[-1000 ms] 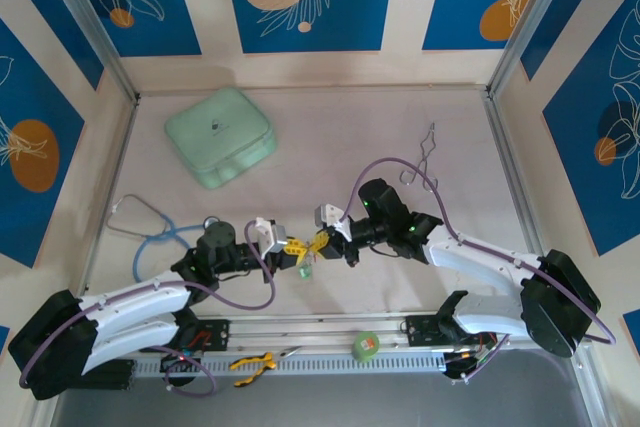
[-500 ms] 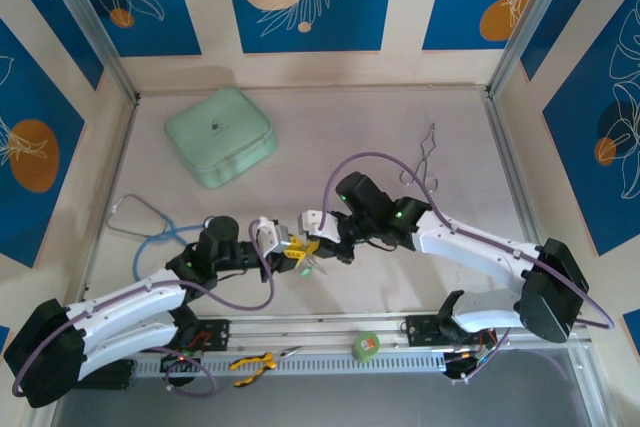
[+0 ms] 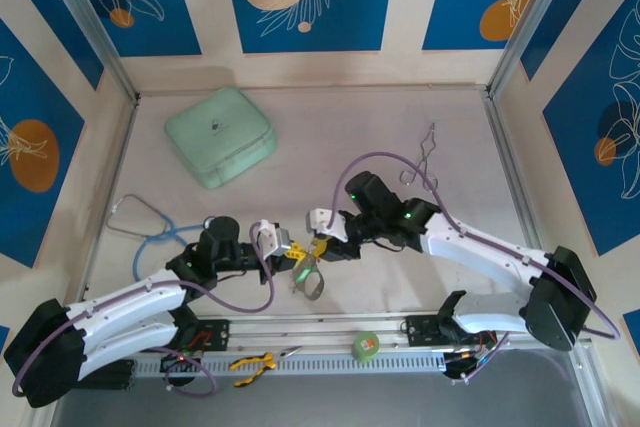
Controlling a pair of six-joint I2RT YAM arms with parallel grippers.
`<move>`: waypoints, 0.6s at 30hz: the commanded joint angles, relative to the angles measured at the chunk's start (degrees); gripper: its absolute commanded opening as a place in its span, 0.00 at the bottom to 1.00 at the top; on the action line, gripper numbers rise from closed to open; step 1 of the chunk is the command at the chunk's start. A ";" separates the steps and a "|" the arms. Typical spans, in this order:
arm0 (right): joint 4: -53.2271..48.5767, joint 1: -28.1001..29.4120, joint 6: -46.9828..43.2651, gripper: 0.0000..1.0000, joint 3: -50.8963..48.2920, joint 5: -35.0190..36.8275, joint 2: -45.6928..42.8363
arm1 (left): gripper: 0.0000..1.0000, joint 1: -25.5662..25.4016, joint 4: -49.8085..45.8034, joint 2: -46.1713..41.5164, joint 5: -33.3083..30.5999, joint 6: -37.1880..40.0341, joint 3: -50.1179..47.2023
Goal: Put the keys on the keyring
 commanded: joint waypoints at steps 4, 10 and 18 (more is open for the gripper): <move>8.58 -0.69 4.90 0.25 -3.83 -8.67 -0.31 | 0.00 -0.12 7.90 -0.86 2.45 -1.91 -1.63; 10.67 -0.64 5.43 0.22 -4.70 -8.68 0.41 | 0.00 -0.11 8.75 -0.46 3.60 -2.26 -1.99; 11.49 -0.38 5.72 0.10 -4.64 -10.09 1.91 | 0.00 -0.10 11.54 0.36 3.96 -3.25 -2.26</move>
